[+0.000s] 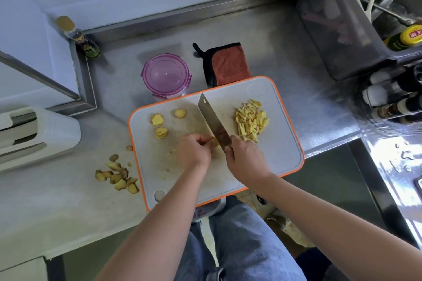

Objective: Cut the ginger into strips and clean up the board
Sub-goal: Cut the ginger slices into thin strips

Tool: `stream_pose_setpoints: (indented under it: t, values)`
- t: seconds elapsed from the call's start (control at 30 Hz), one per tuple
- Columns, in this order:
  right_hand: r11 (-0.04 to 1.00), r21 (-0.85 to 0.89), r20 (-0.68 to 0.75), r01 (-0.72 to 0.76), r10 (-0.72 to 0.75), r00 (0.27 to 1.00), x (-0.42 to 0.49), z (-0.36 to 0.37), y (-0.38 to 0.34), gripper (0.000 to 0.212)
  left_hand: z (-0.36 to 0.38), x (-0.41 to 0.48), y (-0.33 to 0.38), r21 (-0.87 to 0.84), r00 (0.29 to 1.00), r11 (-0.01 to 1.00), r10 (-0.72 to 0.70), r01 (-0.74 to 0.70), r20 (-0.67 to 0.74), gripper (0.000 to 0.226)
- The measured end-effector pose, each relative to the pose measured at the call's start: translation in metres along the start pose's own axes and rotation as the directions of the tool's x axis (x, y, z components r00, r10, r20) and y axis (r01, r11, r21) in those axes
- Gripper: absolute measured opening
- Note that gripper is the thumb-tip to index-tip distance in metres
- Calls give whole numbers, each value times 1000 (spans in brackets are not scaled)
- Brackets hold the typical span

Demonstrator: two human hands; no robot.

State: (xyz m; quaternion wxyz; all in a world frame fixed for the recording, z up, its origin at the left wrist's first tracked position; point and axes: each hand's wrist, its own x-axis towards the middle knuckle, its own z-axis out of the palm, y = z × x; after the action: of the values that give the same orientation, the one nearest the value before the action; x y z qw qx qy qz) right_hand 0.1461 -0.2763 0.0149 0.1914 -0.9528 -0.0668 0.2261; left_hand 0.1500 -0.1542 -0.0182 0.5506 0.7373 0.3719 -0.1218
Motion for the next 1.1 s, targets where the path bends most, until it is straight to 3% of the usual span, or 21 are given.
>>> stream_pose_setpoints:
  t: [0.4,0.83,1.1]
  values:
    - [994,107,-94,17,-7,996,7,0,1,20,-1,-3,-1,-29,999,1000,-14,14,-29,24]
    - [999,41,6,18,-18,1000,-12,-4,9,24,-1,-3,-1,-40,1000,999,-12,11,-17,23]
    - [999,47,-8,14,-13,1000,1,6,0,19,-1,0,-5,-28,1000,1000,-12,11,-10,25]
